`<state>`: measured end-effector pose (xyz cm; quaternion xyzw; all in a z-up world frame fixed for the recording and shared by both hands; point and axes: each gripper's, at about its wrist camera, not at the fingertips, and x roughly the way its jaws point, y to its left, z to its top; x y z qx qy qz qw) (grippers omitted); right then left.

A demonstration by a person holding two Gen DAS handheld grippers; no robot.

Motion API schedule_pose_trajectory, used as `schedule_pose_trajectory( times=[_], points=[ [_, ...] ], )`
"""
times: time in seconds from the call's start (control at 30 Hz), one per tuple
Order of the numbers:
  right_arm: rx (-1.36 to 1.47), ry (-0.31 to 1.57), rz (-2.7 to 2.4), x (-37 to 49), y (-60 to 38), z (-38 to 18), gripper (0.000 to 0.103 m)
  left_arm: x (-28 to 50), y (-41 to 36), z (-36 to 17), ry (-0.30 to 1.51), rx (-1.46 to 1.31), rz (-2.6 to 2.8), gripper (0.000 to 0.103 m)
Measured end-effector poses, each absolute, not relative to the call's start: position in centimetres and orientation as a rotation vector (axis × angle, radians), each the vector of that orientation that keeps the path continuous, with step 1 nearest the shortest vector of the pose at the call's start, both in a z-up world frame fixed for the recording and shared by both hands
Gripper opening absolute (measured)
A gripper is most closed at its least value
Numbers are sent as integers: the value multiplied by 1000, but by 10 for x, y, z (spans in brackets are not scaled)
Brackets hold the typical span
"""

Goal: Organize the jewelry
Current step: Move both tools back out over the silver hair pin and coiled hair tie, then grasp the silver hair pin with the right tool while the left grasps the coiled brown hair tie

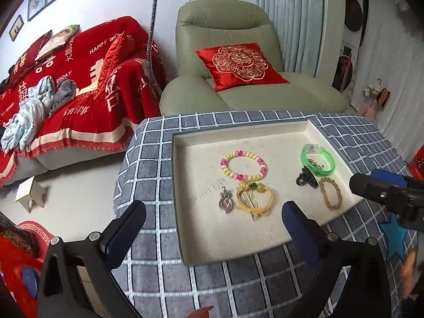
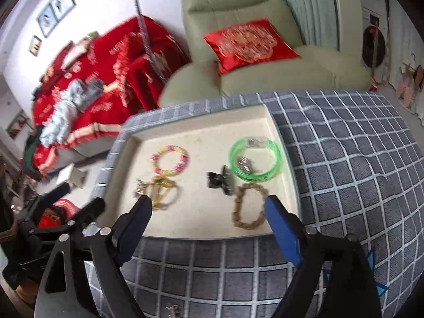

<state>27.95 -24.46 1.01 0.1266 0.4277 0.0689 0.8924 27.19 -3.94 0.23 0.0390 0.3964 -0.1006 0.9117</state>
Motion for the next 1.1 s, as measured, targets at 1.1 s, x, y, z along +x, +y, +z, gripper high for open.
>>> schedule_pose_trajectory(
  times=[1.1],
  points=[
    [141, 1155, 196, 163, -189, -52, 84, 81, -4, -43, 1038, -17, -282, 103]
  ],
)
